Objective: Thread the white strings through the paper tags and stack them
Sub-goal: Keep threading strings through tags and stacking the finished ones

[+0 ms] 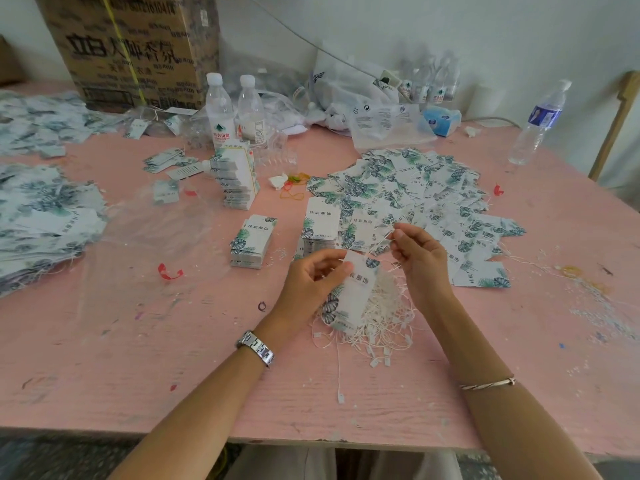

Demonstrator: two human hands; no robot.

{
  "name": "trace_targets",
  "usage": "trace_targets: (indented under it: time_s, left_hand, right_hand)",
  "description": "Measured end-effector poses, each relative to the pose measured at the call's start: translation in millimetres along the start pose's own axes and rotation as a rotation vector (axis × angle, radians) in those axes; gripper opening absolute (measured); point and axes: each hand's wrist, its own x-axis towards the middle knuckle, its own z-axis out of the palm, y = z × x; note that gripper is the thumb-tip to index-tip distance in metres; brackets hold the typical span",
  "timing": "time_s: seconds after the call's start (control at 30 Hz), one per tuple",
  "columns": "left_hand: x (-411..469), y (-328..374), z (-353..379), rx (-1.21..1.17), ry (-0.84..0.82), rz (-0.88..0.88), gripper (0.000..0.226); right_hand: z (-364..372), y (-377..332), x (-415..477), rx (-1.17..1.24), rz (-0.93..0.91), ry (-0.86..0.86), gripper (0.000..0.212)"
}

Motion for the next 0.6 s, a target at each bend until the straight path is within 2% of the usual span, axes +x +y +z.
trace_targets:
  time_s: [0.2,0.3,0.43,0.5,0.6]
  left_hand:
    - [3.4,-0.2,-1.3,-0.156,0.181,0.008,0.02]
    - [3.7,-1.4,-2.3,-0.17,0.255,0.06,0.014]
    - [4.1,-3.8,-3.6,-0.118,0.329,0.118,0.013]
    - [3.5,-2.9,-3.4,-0.124,0.336,0.12,0.013]
    - [2.7,-1.3,-2.9,-0.121,0.327,0.141,0.012]
  right_hand:
    - [5.9,6.0,-5.8,-0.344,-0.161,-0.111,0.012]
    - [9.3,3.8,-11.9,-0.368,-0.188,-0.317,0.015]
    - [14.4,5.3,-18.1,-0.305,-0.128,-0.519,0.033]
    - [15.6,5.9,-18.4,-0.306,-0.14,-0.517,0.034]
    - [12.3,2.6,-15.7,-0.287,-0.208,-0.435,0.022]
